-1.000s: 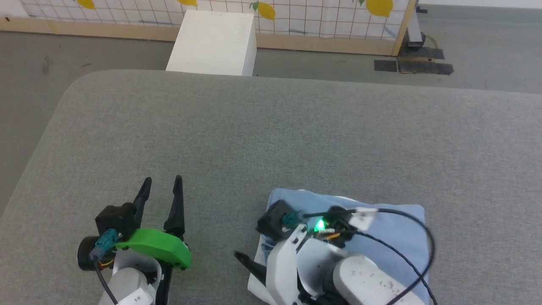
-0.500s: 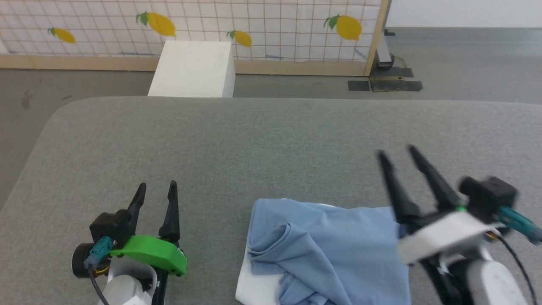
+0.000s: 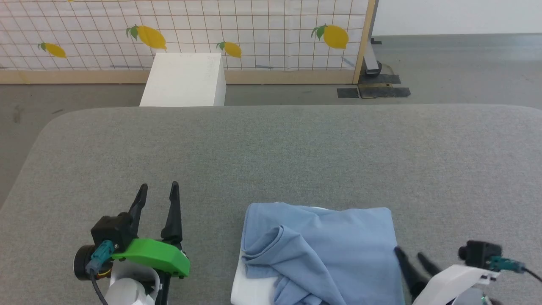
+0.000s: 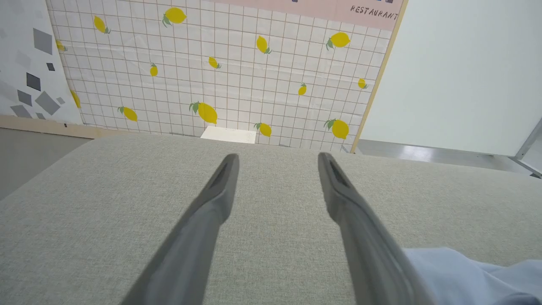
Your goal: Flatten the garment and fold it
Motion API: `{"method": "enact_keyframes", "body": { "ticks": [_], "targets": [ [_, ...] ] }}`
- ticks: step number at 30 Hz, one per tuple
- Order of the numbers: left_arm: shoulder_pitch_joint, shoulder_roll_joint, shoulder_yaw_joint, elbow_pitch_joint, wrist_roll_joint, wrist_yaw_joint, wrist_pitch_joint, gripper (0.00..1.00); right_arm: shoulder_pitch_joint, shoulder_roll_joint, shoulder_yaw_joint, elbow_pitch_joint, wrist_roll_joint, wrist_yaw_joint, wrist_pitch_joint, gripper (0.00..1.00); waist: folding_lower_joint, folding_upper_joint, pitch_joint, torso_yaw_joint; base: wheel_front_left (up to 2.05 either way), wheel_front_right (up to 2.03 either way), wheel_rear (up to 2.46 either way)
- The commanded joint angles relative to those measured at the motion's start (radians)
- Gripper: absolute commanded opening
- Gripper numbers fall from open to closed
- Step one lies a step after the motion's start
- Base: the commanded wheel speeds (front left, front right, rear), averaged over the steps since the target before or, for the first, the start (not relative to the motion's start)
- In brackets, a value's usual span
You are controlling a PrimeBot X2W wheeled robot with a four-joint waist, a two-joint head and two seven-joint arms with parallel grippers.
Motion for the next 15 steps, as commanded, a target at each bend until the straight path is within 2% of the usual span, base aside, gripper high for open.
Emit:
{"method": "enact_keyframes", "body": {
  "ticks": [1,5,11,12,13,14,15],
  "targets": [
    [0.009,-0.004,0.002,-0.004,0.017,-0.005,-0.005,1.0,0.003,0.001,0.007,0.026,0.031,-0.001,0.016,1.0,0.0,0.0,0.002,0.0,0.0,0.0,0.0],
    [0.006,-0.008,0.001,-0.005,0.022,-0.008,-0.005,1.0,-0.031,0.001,0.047,0.136,0.144,-0.001,0.063,1.0,0.0,0.0,0.004,0.004,0.0,0.0,0.0],
    [0.007,-0.012,0.0,0.001,0.025,-0.014,-0.005,1.0,-0.108,0.001,0.088,0.281,0.2,-0.001,0.073,1.0,0.0,0.0,0.007,0.013,0.0,0.0,0.0],
    [0.007,-0.013,0.0,0.003,0.025,-0.015,-0.005,1.0,-0.119,0.001,0.095,0.299,0.199,-0.001,0.079,0.91,0.0,0.0,0.006,0.014,0.0,0.0,0.0],
    [0.008,-0.013,-0.001,0.005,0.025,-0.015,-0.005,1.0,-0.132,0.001,0.107,0.319,0.2,-0.001,0.09,0.43,0.0,0.0,0.006,0.016,0.0,0.0,0.0],
    [0.008,-0.013,-0.001,0.007,0.025,-0.016,-0.005,1.0,-0.141,0.001,0.12,0.329,0.199,-0.001,0.1,0.24,0.0,0.0,0.006,0.017,0.0,0.0,0.0],
    [0.009,-0.014,0.0,0.008,0.025,-0.017,-0.005,1.0,-0.151,0.001,0.133,0.335,0.194,-0.001,0.11,0.0,0.0,0.0,0.005,0.017,0.0,0.0,0.0]
  ]
}}
